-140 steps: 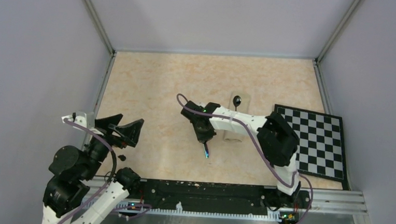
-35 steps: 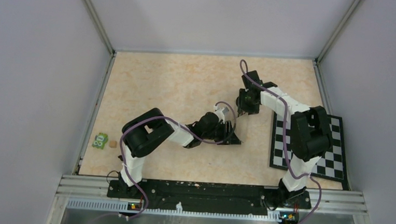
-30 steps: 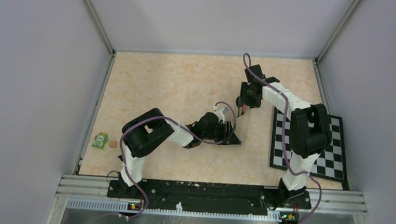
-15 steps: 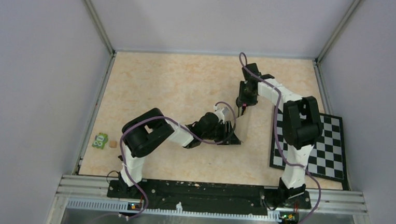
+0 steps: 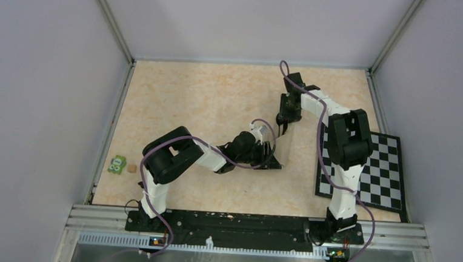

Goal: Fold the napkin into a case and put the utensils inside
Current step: Insert the knife into the folded napkin.

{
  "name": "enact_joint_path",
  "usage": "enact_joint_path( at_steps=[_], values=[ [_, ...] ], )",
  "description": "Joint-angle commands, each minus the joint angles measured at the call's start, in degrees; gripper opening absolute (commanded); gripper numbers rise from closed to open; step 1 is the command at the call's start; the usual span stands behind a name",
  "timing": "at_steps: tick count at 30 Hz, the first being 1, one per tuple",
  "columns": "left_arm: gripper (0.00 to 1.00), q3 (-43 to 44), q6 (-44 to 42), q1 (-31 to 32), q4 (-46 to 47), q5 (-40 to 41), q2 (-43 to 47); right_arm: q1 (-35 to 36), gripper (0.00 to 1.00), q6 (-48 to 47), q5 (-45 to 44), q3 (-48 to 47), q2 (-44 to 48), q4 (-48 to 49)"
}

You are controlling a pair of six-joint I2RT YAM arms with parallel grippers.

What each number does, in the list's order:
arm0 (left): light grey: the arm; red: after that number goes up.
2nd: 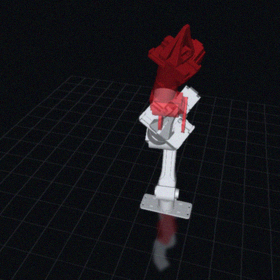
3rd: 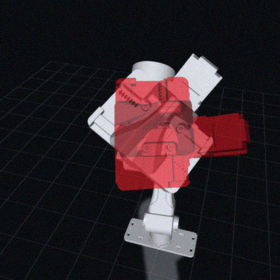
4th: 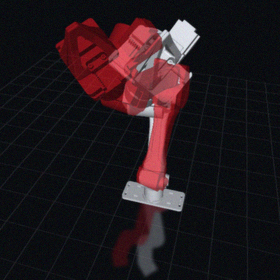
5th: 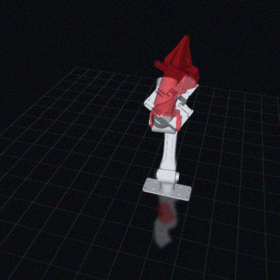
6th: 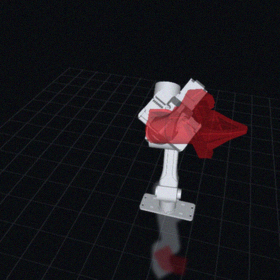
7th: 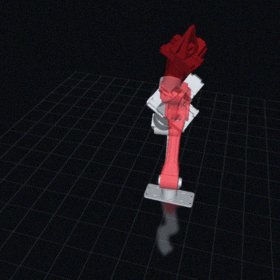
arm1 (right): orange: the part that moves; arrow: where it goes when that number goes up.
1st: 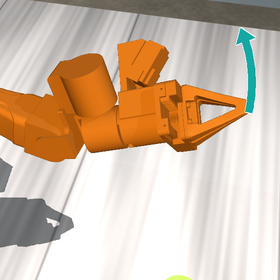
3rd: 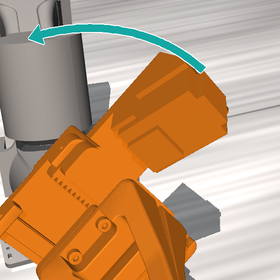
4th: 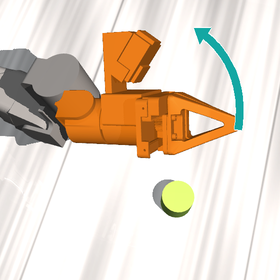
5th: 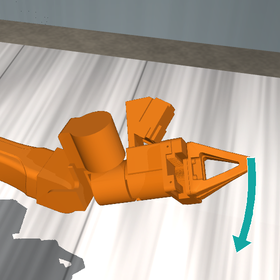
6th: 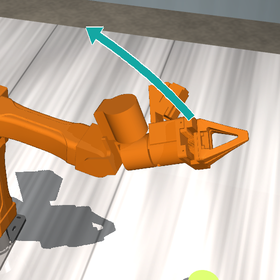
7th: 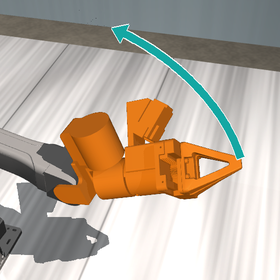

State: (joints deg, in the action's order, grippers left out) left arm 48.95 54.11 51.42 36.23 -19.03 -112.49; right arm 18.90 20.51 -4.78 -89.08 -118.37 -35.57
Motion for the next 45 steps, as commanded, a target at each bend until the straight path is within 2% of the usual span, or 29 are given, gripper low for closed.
enact_joint_path(
  at_steps=[1, 5, 8, 10, 18, 32, 45],
  values=[
    [0.47, -1.08, -1.52, -0.18, -2.43, 0.81, 0.78, -0.97, 0.39, -0.91, 0.03, -2.6, -0.99, 1.29],
    [0.47, -1.02, -1.72, -0.13, -2.56, 1.08, 0.83, -1.18, 0.32, -0.82, 0.37, -2.68, -0.7, 1.44],
    [0.47, -0.89, -1.81, -0.13, -2.58, 1.18, 0.7, -1.21, 0.19, -0.83, 0.42, -2.51, 0.05, 1.33],
    [0.47, -0.78, -1.81, -0.2, -2.57, 1.17, 0.53, -1.21, 0.14, -0.76, 0.45, -2.48, 0.58, 1.0],
    [0.47, -1.02, -1.73, -0.33, -2.41, 1.51, 0.3, -1.23, 0.0, 1.03, 0.1, 0.75, 4.6, 0.61],
    [0.46, -0.86, -1.11, -0.49, -1.61, 1.57, -0.36, -1.15, 0.0, 6.78, 0.48, 9.0, 10.95, 2.3],
    [0.46, -0.81, -0.76, -0.53, -1.33, 1.4, -0.1, -1.14, 0.0, 9.42, 0.86, 12.9, 12.1, 2.49]
  ],
)
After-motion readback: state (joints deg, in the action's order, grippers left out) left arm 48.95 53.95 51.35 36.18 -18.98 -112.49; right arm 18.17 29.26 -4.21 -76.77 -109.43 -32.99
